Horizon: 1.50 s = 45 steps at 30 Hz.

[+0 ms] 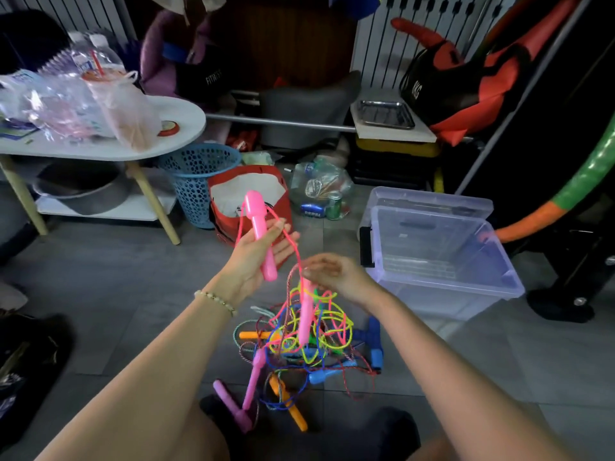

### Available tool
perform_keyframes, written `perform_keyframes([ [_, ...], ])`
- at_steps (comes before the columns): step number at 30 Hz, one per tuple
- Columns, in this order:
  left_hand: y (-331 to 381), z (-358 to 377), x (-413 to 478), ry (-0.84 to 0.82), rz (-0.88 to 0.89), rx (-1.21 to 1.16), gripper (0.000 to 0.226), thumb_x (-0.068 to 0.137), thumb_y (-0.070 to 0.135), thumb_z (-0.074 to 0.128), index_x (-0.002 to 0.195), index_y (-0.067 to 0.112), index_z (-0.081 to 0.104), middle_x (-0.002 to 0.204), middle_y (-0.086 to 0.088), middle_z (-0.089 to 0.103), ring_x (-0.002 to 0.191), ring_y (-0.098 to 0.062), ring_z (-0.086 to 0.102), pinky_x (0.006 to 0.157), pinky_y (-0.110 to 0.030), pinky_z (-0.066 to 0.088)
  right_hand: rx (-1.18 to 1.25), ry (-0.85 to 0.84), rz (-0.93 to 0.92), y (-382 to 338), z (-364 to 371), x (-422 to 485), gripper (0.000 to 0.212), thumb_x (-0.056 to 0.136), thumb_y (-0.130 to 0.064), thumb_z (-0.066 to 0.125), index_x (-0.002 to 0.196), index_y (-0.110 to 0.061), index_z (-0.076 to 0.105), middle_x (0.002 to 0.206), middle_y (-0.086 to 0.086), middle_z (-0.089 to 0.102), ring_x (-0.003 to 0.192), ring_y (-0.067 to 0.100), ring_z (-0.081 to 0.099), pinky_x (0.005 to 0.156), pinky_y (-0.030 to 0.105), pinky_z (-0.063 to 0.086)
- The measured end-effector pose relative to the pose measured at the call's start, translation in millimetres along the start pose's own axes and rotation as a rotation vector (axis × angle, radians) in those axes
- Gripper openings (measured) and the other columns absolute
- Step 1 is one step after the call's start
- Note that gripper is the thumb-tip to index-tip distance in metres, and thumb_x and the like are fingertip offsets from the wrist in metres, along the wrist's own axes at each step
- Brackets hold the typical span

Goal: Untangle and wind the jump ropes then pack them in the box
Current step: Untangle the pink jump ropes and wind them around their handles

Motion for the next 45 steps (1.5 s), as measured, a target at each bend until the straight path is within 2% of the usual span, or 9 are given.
perform_keyframes([
  [9, 2, 5, 1, -0.010, 0.019, -0.045, 0.009, 0.096, 0.008, 0.048, 0.098, 0.007, 0.057, 0.088, -0.006, 0.069, 0.074, -0.017, 0.072, 0.065, -0.026, 0.059, 0.141, -0.032, -0.046, -12, 10, -1, 0.011, 0.091, -0.008, 0.056, 0.089, -0.007, 0.067, 0.077, 0.001, 0.073, 0.067, 0.005, 0.068, 0.068, 0.016, 0.054],
  [13, -10, -7, -6, -0.150, -0.057, 0.391, 0.015, 0.096, 0.016, 0.050, 0.107, 0.012, 0.060, 0.109, -0.010, 0.066, 0.096, -0.024, 0.065, 0.082, -0.028, 0.055, 0.380, 0.174, -0.108, -25, -13, -1, 0.012, 0.090, -0.012, 0.057, 0.090, -0.010, 0.068, 0.075, -0.001, 0.074, 0.069, 0.010, 0.070, 0.065, 0.020, 0.057],
  [20, -23, 20, -30, -0.321, -0.092, 0.595, 0.012, 0.087, 0.002, 0.062, 0.095, 0.010, 0.065, 0.079, 0.002, 0.074, 0.070, -0.009, 0.069, 0.068, -0.021, 0.058, 0.469, 0.345, -0.095, -28, -29, 2, 0.023, 0.093, -0.031, 0.052, 0.096, -0.015, 0.068, 0.094, 0.004, 0.072, 0.083, 0.015, 0.069, 0.068, 0.024, 0.056],
  [24, -1, 29, -25, -0.152, 0.068, 0.312, 0.011, 0.089, 0.002, 0.057, 0.095, 0.008, 0.064, 0.075, 0.001, 0.073, 0.064, -0.011, 0.068, 0.061, -0.020, 0.057, 0.263, -0.025, 0.059, -28, -8, -10, 0.061, 0.089, -0.058, 0.032, 0.118, -0.013, 0.061, 0.110, 0.004, 0.070, 0.103, 0.020, 0.066, 0.094, 0.035, 0.050],
  [27, 10, 21, -22, -0.061, 0.125, 0.261, 0.013, 0.091, 0.004, 0.055, 0.102, 0.006, 0.062, 0.077, 0.002, 0.074, 0.067, -0.008, 0.070, 0.063, -0.018, 0.057, -0.008, -0.260, 0.051, -31, 7, -26, 0.028, 0.096, -0.027, 0.047, 0.110, -0.009, 0.064, 0.097, 0.000, 0.072, 0.091, 0.014, 0.069, 0.095, 0.033, 0.051],
  [34, -2, 36, -50, -0.340, -0.047, 0.500, 0.026, 0.095, 0.017, 0.048, 0.117, 0.009, 0.058, 0.112, -0.005, 0.068, 0.095, -0.011, 0.069, 0.088, -0.029, 0.054, 0.181, 0.091, -0.190, -95, -32, -33, 0.023, 0.098, -0.016, 0.045, 0.101, -0.007, 0.066, 0.082, 0.001, 0.074, 0.076, 0.011, 0.070, 0.075, 0.024, 0.057],
  [38, 19, 64, -70, -0.355, 0.083, 0.470, 0.021, 0.089, 0.000, 0.056, 0.108, 0.002, 0.062, 0.086, 0.003, 0.074, 0.076, -0.009, 0.070, 0.074, -0.023, 0.058, 0.178, 0.215, -0.220, -135, -41, -44, 0.029, 0.097, -0.022, 0.048, 0.110, -0.001, 0.064, 0.087, 0.003, 0.072, 0.078, 0.009, 0.069, 0.070, 0.018, 0.056],
  [42, 55, 89, -84, -0.323, 0.187, 0.393, 0.014, 0.087, -0.002, 0.058, 0.097, 0.007, 0.064, 0.070, 0.004, 0.072, 0.062, -0.006, 0.068, 0.058, -0.017, 0.055, 0.348, 0.001, -0.032, -137, -26, -66, 0.054, 0.093, -0.051, 0.032, 0.114, -0.010, 0.060, 0.097, 0.005, 0.069, 0.085, 0.015, 0.065, 0.078, 0.023, 0.053],
  [45, 78, 94, -84, -0.231, 0.232, 0.363, 0.012, 0.089, -0.001, 0.058, 0.096, 0.006, 0.064, 0.067, 0.005, 0.071, 0.057, -0.003, 0.065, 0.056, -0.016, 0.054, 0.147, -0.117, -0.032, -126, -10, -89, 0.033, 0.094, -0.028, 0.045, 0.111, -0.005, 0.061, 0.098, 0.008, 0.069, 0.085, 0.009, 0.068, 0.083, 0.020, 0.051],
])
Point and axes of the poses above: each hand's wrist, its own x-axis towards the middle knuckle, its own z-axis out of the palm, y = z × x, the point moved 2 cm from there along x, towards the middle knuckle
